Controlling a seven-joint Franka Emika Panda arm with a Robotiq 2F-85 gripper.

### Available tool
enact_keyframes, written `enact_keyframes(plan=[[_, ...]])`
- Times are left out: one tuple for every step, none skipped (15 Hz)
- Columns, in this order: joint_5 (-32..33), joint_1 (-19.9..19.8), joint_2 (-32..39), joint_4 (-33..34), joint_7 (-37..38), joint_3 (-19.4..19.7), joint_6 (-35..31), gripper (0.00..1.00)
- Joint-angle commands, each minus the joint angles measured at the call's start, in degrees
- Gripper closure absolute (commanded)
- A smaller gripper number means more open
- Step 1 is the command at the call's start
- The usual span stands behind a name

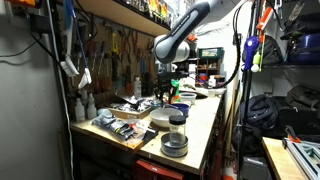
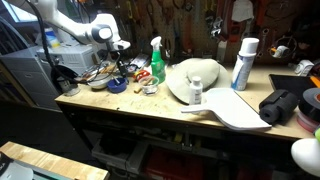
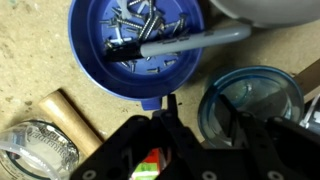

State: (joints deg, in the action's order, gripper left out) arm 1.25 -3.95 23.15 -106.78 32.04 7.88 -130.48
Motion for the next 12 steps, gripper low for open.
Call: enact_keyframes(plan=[[-1.9, -0.1, 1.0, 0.0, -3.0, 0.2, 0.4, 0.79], [-2.2, -0.1, 0.9, -0.1, -3.2, 0.2, 0.1, 0.82], [-2.7, -0.1, 0.7, -0.1, -3.3, 0.1, -0.2, 0.88], [-3.1, -0.2, 0.4, -0.2, -3.8, 0.0, -0.2, 0.91], [-3.5, -0.1, 0.0, -0.2, -4.0, 0.0, -0.5, 0.92], [-3.5, 0.1, -0.3, -0.2, -4.0, 0.1, -0.7, 0.89], [-3.1, 0.4, -1.3, -0.8, -4.0, 0.2, -1.0, 0.89], [-3.0, 0.4, -2.0, -1.2, -4.3, 0.2, -1.3, 0.91], [-2.0, 0.9, -3.6, -2.2, -4.3, 0.5, -2.1, 0.89], [-1.2, 1.1, -4.9, -3.0, -4.4, 0.7, -2.9, 0.89], [-0.5, 1.3, -6.4, -3.8, -4.7, 0.9, -3.1, 0.89], [-0.3, 1.3, -7.9, -4.7, -5.3, 0.8, -3.1, 0.89]])
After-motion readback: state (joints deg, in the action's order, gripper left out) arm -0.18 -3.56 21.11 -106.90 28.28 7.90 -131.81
